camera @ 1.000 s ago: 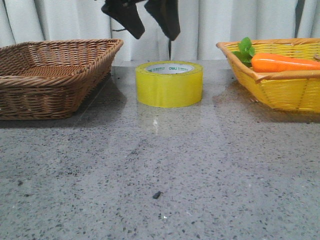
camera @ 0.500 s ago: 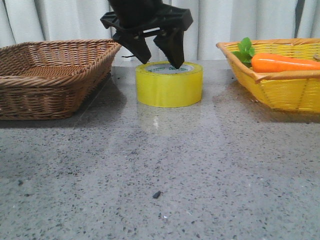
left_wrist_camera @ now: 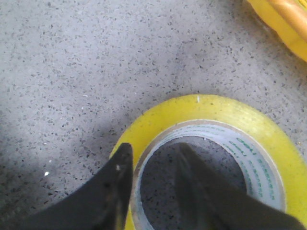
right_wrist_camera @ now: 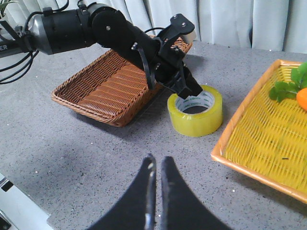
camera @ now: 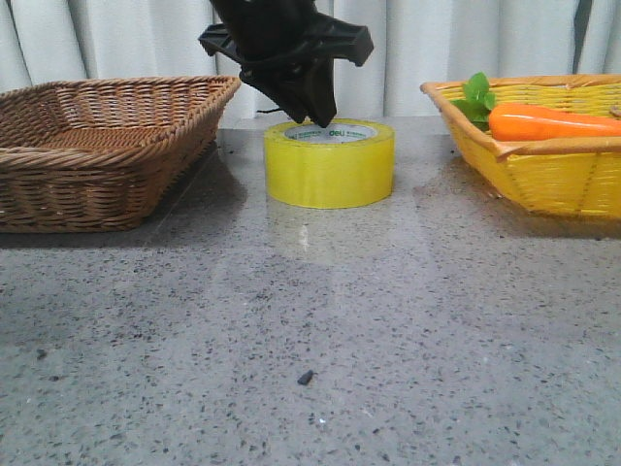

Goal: Transfer tape with both arms
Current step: 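Close the left gripper on the tape roll's rim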

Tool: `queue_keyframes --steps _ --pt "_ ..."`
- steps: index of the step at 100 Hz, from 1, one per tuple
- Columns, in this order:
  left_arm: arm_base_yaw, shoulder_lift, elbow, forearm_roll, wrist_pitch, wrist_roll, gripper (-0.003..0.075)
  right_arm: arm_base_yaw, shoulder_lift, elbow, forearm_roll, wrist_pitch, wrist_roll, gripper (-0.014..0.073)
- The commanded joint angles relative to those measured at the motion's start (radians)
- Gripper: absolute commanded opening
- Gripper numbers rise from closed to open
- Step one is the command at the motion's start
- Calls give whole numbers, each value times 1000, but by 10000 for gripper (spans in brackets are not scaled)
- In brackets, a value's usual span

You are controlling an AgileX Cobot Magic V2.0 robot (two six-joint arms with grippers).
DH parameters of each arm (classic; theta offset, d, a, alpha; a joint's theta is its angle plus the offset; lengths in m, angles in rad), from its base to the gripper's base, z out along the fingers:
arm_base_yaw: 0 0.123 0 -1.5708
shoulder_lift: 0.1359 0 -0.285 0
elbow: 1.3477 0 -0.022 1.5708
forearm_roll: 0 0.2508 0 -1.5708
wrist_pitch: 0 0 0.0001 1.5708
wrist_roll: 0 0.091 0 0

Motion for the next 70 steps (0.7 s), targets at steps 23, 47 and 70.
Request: queue_keyframes --steps 23,47,70 --pt "-4 -27 -21 -14 46 -11 554 1 3 -23 4 -71 0 -64" --pt "0 -26 -21 3 58 -13 543 1 3 -23 4 -71 0 -64" --pt "24 -28 -44 5 85 -42 543 1 3 -23 4 -71 0 -64"
